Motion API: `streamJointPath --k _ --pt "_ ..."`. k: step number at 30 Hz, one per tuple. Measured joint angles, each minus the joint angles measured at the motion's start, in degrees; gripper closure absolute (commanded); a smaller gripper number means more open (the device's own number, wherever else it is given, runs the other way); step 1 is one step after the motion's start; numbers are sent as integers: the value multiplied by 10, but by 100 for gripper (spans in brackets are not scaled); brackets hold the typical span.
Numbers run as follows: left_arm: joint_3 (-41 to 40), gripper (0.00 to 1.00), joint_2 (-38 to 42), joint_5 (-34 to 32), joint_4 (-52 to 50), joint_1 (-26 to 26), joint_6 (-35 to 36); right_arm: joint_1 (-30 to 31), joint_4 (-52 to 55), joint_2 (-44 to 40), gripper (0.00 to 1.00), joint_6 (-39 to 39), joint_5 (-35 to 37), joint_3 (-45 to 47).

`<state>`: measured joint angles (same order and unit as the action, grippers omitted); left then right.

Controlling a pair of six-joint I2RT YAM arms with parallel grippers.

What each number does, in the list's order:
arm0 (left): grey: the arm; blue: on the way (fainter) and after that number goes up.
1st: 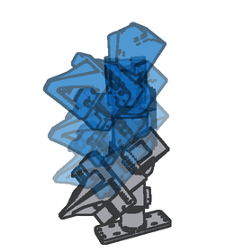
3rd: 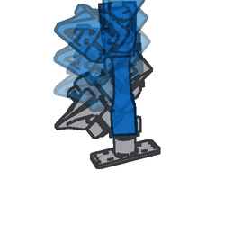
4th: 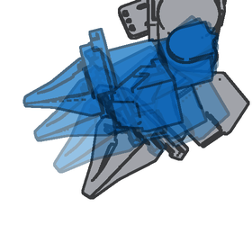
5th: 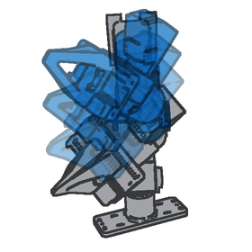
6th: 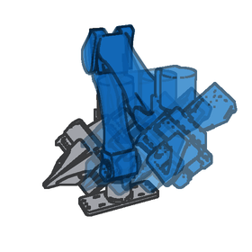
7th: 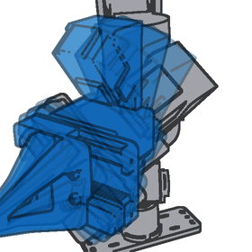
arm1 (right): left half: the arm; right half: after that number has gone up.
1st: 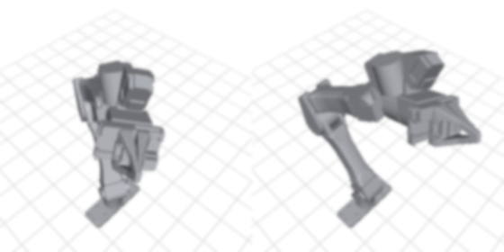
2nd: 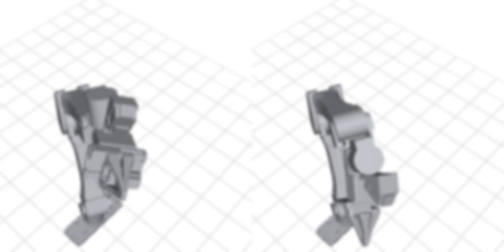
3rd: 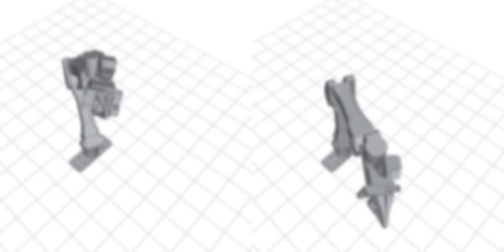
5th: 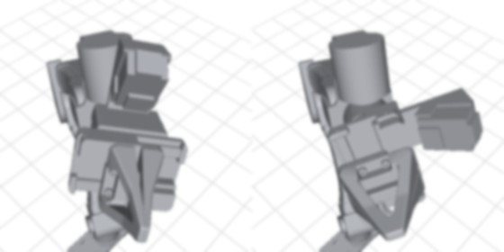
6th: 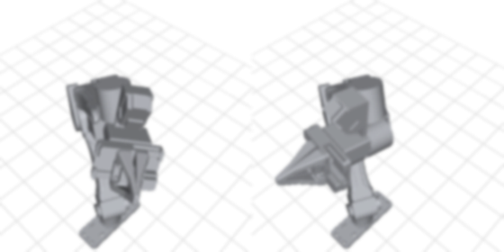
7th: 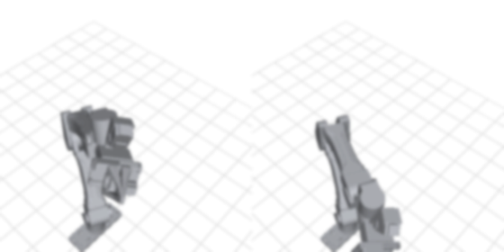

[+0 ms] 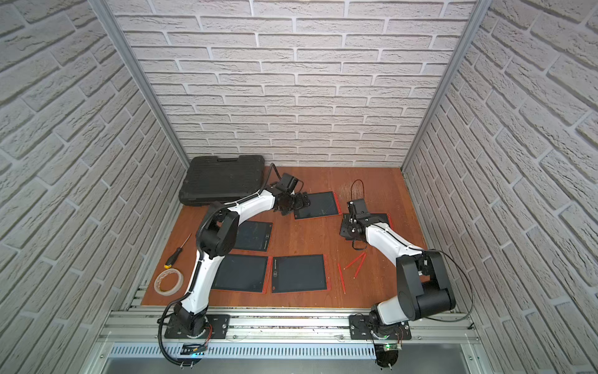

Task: Place the stylus back onto the writing tablet
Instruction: Move the writing tablet to the center of the board.

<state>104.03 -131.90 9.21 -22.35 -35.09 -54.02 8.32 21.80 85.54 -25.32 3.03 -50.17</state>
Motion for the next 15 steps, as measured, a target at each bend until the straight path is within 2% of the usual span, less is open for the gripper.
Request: streamJointPath --k 9,15 --pt "-37 2 16 17 38 10 9 -46 -17 127 63 34 -3 -134" --pt "-55 2 24 24 57 12 17 -56 -15 211 62 53 -5 -209"
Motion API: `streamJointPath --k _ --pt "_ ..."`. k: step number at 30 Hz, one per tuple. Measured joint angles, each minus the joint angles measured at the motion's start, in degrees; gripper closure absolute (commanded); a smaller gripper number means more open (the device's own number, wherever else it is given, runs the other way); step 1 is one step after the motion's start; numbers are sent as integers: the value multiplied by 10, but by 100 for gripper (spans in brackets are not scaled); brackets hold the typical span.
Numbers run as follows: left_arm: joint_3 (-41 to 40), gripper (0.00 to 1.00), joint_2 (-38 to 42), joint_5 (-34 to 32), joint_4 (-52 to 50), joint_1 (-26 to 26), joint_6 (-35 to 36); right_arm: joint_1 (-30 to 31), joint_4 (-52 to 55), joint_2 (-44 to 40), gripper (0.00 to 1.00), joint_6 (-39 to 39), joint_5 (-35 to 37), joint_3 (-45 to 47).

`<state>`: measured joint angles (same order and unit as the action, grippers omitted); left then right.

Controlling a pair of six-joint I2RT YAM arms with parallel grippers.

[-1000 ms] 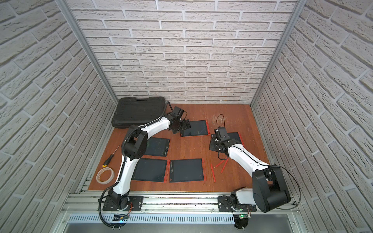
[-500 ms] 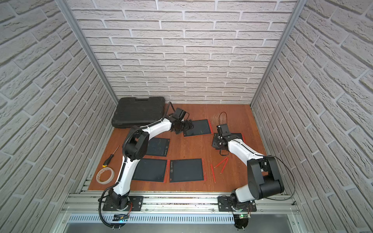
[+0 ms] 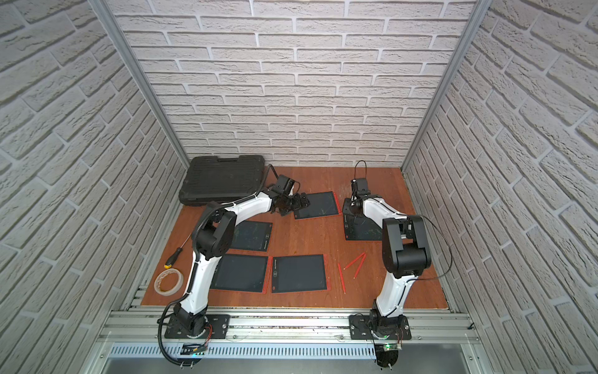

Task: Place the stylus back onto the writing tablet
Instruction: Move the writing tablet to the center of the board, then adjust the writing tablet at the center of the board.

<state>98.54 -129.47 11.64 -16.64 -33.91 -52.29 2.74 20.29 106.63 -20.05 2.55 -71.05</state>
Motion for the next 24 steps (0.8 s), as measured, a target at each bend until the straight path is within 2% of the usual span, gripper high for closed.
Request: streamJointPath --k 9,17,24 --pt "-5 2 2 3 6 2 2 -6 31 64 61 12 -22 -84" --pt "-5 2 2 5 6 2 2 -16 57 108 62 4 -57 -104" --pt "-5 2 3 5 4 2 2 -34 59 111 62 -14 -98 -103"
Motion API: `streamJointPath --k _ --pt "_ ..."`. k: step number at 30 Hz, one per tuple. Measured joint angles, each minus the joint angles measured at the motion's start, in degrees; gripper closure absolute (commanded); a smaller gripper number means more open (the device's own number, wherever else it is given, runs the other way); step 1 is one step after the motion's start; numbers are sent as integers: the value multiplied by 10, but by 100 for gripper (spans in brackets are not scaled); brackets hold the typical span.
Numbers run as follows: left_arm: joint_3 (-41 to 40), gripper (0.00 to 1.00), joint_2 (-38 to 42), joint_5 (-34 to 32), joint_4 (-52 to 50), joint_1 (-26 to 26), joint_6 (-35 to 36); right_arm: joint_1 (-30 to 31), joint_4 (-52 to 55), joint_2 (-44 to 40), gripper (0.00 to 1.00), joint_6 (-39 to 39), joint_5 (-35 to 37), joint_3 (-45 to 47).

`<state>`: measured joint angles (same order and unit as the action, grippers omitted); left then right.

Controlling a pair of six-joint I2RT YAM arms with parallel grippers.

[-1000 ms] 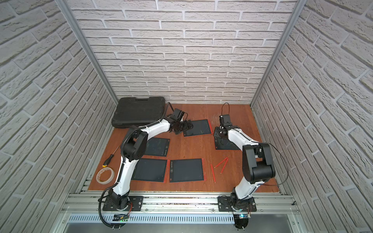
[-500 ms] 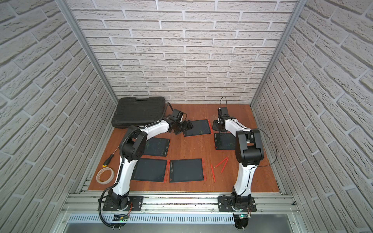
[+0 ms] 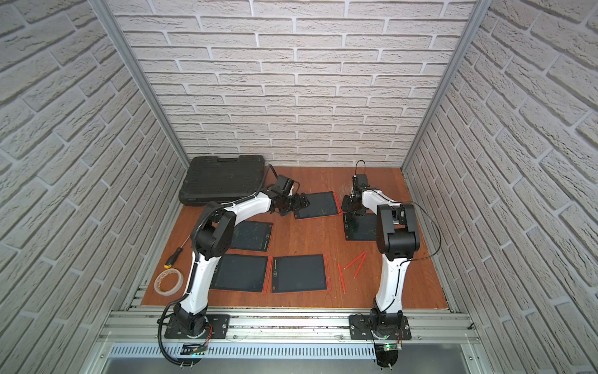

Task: Place the stylus back onto the writing tablet
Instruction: Adjust the writing tablet at the center of the board.

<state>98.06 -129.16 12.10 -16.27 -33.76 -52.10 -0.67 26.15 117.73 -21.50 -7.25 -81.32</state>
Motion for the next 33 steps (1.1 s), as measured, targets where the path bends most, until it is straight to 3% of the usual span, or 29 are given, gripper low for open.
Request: streamJointPath --k 24,33 --pt "30 2 -10 0 -45 0 10 -6 -41 -29 63 -13 -38 54" --pt "59 2 -27 0 -56 -2 13 -6 -27 -90 62 -12 -44 94"
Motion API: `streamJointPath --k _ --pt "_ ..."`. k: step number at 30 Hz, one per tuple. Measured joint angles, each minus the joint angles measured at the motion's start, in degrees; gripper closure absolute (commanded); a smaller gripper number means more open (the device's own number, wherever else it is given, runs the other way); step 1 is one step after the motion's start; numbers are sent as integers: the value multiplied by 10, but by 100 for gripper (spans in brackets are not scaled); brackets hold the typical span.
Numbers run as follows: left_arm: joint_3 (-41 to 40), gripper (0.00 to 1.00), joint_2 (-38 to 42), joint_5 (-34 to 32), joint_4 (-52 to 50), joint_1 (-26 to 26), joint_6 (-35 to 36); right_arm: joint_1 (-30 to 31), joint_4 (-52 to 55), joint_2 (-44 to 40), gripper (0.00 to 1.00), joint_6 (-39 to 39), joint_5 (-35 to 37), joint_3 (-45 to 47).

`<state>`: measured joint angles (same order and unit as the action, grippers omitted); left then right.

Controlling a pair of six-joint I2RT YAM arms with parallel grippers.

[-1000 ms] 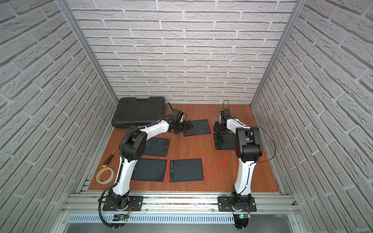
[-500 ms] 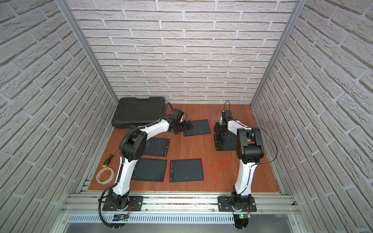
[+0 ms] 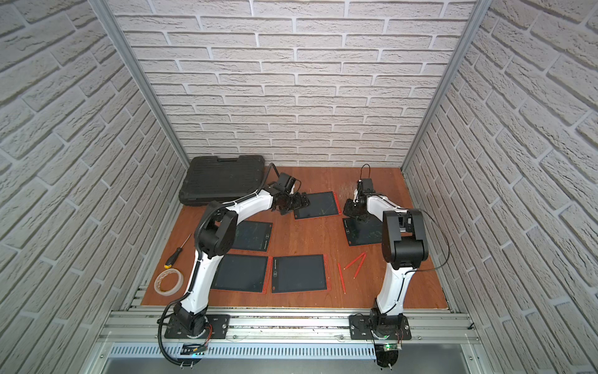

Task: Place the stylus back onto the writing tablet
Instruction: Adjust the writing tablet at the center of the board, then move the writing tablet to the center of the board.

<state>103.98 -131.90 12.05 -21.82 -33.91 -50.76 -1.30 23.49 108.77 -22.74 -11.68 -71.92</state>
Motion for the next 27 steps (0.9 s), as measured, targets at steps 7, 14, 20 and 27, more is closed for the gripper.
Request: streamJointPath --k 7,14,20,27 --pt "30 2 -18 1 -7 -3 2 -2 0 -126 62 -1 10 66" --pt "66 2 -43 9 -4 -6 1 -6 17 -225 61 -9 27 135" --pt "87 2 -65 42 33 -10 -17 -6 29 -255 61 -8 16 144" --pt "92 2 -85 99 102 -23 -49 -6 25 -257 60 -8 -18 144"
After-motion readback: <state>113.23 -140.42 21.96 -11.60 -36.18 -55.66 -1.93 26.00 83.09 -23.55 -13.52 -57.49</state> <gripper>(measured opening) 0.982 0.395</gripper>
